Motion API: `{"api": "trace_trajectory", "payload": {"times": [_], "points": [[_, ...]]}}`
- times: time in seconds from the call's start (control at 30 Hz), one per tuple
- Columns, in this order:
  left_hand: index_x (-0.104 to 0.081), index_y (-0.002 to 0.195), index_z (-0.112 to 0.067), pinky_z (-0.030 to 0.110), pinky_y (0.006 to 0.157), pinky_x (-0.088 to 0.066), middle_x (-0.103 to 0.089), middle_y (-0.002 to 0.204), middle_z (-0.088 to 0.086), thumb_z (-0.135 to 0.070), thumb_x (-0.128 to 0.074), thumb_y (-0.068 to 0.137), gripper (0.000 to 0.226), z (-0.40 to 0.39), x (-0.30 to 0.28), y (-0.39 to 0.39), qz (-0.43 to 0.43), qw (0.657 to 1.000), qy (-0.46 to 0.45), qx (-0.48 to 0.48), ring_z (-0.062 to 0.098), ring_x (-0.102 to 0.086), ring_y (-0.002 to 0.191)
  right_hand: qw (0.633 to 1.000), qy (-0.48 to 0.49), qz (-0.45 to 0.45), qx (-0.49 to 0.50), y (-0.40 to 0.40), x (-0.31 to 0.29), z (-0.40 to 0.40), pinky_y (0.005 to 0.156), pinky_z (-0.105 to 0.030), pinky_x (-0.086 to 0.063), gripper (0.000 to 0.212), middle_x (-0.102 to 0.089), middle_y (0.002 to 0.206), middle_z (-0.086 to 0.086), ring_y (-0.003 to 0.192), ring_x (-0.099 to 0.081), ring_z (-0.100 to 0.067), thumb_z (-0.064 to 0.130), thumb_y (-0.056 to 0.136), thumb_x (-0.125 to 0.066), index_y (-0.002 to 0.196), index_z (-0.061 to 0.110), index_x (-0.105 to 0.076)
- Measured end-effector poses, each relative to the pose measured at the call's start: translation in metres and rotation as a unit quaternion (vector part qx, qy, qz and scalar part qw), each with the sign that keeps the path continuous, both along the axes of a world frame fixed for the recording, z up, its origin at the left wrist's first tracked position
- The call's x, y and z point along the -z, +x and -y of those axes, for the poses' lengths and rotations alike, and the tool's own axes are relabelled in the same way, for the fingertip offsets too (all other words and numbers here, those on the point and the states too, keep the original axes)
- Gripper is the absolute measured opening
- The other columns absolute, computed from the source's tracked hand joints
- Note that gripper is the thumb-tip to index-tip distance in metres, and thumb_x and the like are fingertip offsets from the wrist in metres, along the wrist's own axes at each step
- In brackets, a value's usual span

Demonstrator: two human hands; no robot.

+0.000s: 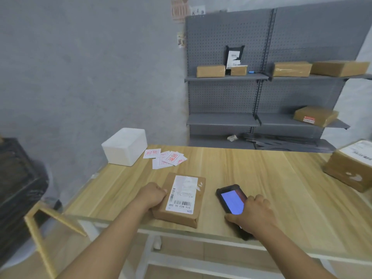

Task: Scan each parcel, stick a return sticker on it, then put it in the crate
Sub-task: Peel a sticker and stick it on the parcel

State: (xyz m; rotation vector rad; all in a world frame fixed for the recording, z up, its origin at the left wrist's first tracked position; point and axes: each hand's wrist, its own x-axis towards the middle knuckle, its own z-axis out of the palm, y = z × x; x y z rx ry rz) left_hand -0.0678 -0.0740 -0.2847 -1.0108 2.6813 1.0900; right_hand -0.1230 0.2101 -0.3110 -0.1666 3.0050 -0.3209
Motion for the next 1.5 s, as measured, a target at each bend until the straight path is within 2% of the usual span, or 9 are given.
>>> {"api": "trace_trajectory", "payload": {"times": [0.17,0.33,0.43,0.6,0.77,0.93,1.07,1.3,1.5], "points": [[-0.058,0.077,-0.016,0.027,0.063,-0.041,-0.064,0.078,-0.001,-0.031,-0.056,0.091,0.021,0.016,0.001,-0.009,-0.032,0.999,0.008,-0.014,0.019,-0.058,0.074,0.997,-0.058,-0.030,-0.029,-0.012,-0.009,0.011,0.101,-0.032,-0.032,0.073,-0.040,0.127,-0.005,0.120,-0.037,-0.026,0.067,0.081,-0.050,0.130,0.014,-0.042],[-0.058,0.081,-0.018,0.028,0.065,-0.038,-0.061,0.084,-0.004,-0.021,-0.055,0.090,0.011,0.050,-0.004,-0.026,-0.092,0.995,-0.018,-0.026,0.016,-0.054,0.078,0.990,-0.127,-0.034,-0.050,-0.032,-0.022,0.042,0.106,-0.034,-0.030,0.068,-0.034,0.141,-0.009,0.128,-0.031,-0.029,0.054,0.088,-0.050,0.141,0.013,-0.037],[-0.060,0.096,-0.014,0.027,0.066,-0.036,-0.060,0.096,-0.001,-0.018,-0.054,0.091,0.008,0.071,-0.003,-0.045,-0.109,0.993,-0.041,-0.020,0.017,-0.052,0.084,0.986,-0.150,-0.030,-0.066,-0.047,-0.027,0.068,0.108,-0.035,-0.028,0.064,-0.033,0.142,-0.008,0.130,-0.029,-0.028,0.049,0.090,-0.051,0.143,0.016,-0.036],[-0.058,0.121,-0.010,0.023,0.079,-0.035,-0.057,0.127,0.008,-0.013,-0.052,0.091,0.031,0.103,0.004,-0.088,-0.111,0.990,-0.083,0.022,0.025,-0.054,0.108,0.976,-0.200,0.000,-0.086,-0.074,-0.029,0.122,0.102,-0.033,-0.032,0.053,-0.035,0.141,-0.003,0.131,-0.028,-0.022,0.042,0.091,-0.053,0.138,0.022,-0.041],[-0.048,0.134,-0.009,0.026,0.100,-0.034,-0.045,0.143,0.011,-0.004,-0.048,0.090,0.044,0.137,0.010,-0.128,-0.096,0.987,-0.098,0.082,0.025,-0.045,0.128,0.972,-0.215,0.025,-0.093,-0.100,-0.027,0.176,0.102,-0.031,-0.031,0.047,-0.041,0.136,-0.003,0.128,-0.030,-0.023,0.035,0.090,-0.054,0.135,0.022,-0.045],[-0.052,0.130,-0.008,0.028,0.101,-0.035,-0.048,0.137,0.013,-0.005,-0.050,0.091,0.039,0.156,0.015,-0.163,-0.089,0.974,-0.123,0.169,0.027,-0.048,0.124,0.978,-0.189,0.030,-0.084,-0.128,-0.017,0.213,0.102,-0.032,-0.032,0.048,-0.044,0.134,-0.004,0.126,-0.034,-0.026,0.029,0.090,-0.052,0.136,0.017,-0.045],[-0.064,0.118,-0.015,0.031,0.101,-0.039,-0.053,0.124,0.009,-0.025,-0.065,0.087,0.032,0.149,0.019,-0.181,-0.098,0.965,-0.115,0.215,0.026,-0.050,0.119,0.984,-0.153,0.040,-0.079,-0.152,-0.007,0.234,0.098,-0.034,-0.035,0.054,-0.042,0.134,-0.003,0.123,-0.034,-0.025,0.037,0.087,-0.059,0.135,0.018,-0.044],[-0.055,0.130,-0.019,0.031,0.101,-0.038,-0.044,0.124,0.007,-0.038,-0.077,0.077,0.060,0.143,0.029,-0.194,-0.039,0.957,-0.124,0.258,0.024,-0.044,0.121,0.994,-0.041,0.029,-0.099,-0.174,0.006,0.257,0.100,-0.036,-0.036,0.082,-0.038,0.140,-0.001,0.123,-0.036,-0.026,0.059,0.071,-0.069,0.138,0.022,-0.040],[-0.054,0.129,-0.022,0.031,0.098,-0.038,-0.044,0.122,0.006,-0.035,-0.078,0.075,0.061,0.145,0.028,-0.196,-0.038,0.956,-0.122,0.265,0.024,-0.043,0.121,0.988,-0.134,0.002,-0.075,-0.176,0.003,0.258,0.093,-0.033,-0.041,0.065,-0.048,0.120,0.000,0.111,-0.042,-0.021,0.039,0.068,-0.080,0.121,0.020,-0.048]]}}
